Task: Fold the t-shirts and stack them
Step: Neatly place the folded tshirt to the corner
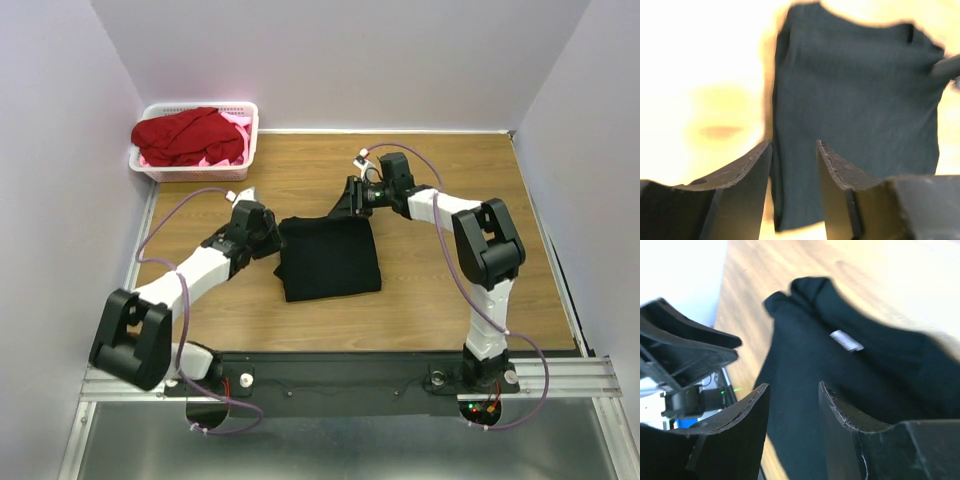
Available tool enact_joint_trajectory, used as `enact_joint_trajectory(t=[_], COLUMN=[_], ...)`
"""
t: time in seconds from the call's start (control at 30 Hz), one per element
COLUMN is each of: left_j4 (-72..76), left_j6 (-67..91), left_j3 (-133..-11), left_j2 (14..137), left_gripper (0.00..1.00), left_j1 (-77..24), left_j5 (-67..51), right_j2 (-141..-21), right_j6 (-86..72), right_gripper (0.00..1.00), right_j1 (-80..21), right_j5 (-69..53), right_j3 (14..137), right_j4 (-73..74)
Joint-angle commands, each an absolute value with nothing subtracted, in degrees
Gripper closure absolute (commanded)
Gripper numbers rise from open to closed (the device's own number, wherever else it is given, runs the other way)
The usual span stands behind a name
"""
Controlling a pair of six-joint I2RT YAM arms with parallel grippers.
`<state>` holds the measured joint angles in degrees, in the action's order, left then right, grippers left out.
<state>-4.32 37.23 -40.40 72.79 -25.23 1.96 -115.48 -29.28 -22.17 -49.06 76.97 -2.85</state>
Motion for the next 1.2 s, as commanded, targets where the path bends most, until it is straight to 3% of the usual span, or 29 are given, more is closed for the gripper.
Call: enact_joint_trajectory(t=[0.0,0.17,0.63,0.7,0.87,1.03,1.17], left_j4=[2.5,4.7,7.8,7.2,6.1,3.0,2.6], left_j6=[30.6,28.7,28.0,28.0,30.0,32.7,32.6], left_j3=[-46.6,-53.9,-63.1,-63.3,-58.5,-47.8,-40.3], left_j2=[79.8,89.9,106.1,105.0,95.9,83.2,74.8], left_gripper=[0.5,0.6,0.6,0.59,0.46,0.36,0.34], left_j1=[-23.6,-23.5,-20.9,-20.7,-20.7,-20.7,-20.7], left_j5=[-3.8,-7.8,-9.2,-9.9,-10.9,-7.4,-4.0], right_j2=[-117.9,-120.3,-124.8,-122.2,-113.7,-104.2,-97.7], right_j6=[-28.7,-28.2,-26.1,-26.3,-28.6,-30.1,-30.8], right_gripper=[0.51,0.51,0.5,0.5,0.5,0.5,0.5], right_j1=[-20.7,-18.5,-15.5,-15.5,-16.9,-19.6,-22.9], right_j5=[-48.4,-47.4,-44.2,-44.8,-45.7,-47.9,-48.0], right_j3=[81.1,81.1,87.4,87.7,82.5,70.1,60.0], right_j4=[-4.0,-4.0,-1.8,-0.8,-0.7,-0.7,-0.8])
